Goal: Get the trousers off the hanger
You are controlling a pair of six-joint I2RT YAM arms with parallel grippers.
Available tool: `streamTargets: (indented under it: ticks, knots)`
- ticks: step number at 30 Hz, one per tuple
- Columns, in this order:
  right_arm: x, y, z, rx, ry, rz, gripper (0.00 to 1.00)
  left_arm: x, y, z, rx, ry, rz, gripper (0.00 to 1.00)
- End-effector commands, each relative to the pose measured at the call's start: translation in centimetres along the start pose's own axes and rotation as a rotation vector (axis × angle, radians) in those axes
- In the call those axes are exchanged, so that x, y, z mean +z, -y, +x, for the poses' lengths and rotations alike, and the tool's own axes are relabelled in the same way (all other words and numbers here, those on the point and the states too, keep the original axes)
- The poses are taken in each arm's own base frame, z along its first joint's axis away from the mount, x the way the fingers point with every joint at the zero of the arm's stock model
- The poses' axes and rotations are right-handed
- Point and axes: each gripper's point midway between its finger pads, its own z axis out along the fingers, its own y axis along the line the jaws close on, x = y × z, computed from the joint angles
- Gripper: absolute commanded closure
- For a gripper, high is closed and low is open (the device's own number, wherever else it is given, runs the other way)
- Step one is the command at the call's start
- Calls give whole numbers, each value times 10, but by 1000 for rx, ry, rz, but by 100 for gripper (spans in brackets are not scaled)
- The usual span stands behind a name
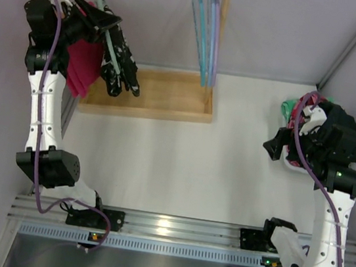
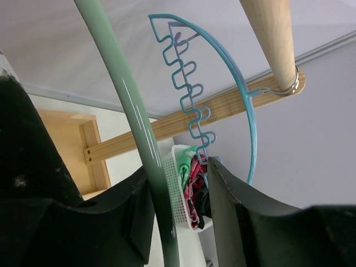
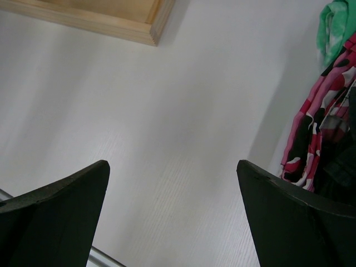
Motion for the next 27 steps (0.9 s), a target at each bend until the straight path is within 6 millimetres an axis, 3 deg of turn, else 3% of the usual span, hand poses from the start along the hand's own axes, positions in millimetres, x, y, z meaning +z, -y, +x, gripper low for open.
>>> streamTargets:
  ticks: [1,9,12,18,27]
  knots:
    - [0,-2,-10,-47,37,-7,1,-3,28,-10,66,31,113,55]
    - [2,-2,-10,-33,36,-17,1,4,25,-13,31,21,142,67]
    - [1,-3,-11,-37,42,-16,1,5,33,-15,23,23,181,74]
    - [1,-5,-12,-39,51,-23,1,-9,77,-26,61,69,317,99]
    - [-1,-8,-19,-42,74,-34,1,-27,137,-35,74,105,471,100]
